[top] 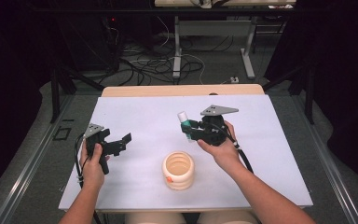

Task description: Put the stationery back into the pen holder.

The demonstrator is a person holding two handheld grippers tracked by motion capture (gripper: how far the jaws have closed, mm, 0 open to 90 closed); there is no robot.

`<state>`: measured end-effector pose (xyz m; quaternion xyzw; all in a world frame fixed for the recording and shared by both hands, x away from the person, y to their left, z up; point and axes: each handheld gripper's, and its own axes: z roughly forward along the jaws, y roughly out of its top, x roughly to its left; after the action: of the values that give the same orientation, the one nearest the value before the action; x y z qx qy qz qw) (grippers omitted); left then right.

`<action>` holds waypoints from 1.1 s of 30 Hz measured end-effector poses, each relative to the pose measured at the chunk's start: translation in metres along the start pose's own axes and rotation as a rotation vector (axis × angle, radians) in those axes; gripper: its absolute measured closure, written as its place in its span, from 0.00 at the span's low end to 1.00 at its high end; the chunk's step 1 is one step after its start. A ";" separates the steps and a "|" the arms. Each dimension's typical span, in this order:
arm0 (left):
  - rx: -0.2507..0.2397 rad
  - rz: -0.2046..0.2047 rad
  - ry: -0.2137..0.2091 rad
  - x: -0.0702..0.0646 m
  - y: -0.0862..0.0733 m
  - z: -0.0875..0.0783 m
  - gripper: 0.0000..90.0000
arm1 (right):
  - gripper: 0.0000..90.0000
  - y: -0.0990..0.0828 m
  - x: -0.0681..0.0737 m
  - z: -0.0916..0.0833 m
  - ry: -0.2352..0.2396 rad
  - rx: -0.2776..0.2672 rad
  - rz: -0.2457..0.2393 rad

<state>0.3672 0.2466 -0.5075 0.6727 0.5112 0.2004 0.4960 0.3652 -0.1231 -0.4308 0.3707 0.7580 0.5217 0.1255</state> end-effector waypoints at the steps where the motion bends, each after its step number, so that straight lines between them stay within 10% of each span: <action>1: 0.002 0.000 0.000 0.000 0.000 0.000 0.01 | 0.73 -0.002 0.002 -0.001 0.008 -0.009 -0.006; 18: -0.001 0.002 0.001 0.000 0.000 -0.001 0.01 | 0.73 -0.028 0.042 -0.014 0.115 -0.026 -0.050; 33: -0.001 0.002 0.001 0.000 0.000 -0.001 0.01 | 0.73 -0.054 0.045 0.000 0.124 0.027 -0.054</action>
<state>0.3666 0.2472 -0.5070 0.6726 0.5108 0.2017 0.4960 0.3111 -0.1018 -0.4698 0.3185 0.7810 0.5300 0.0872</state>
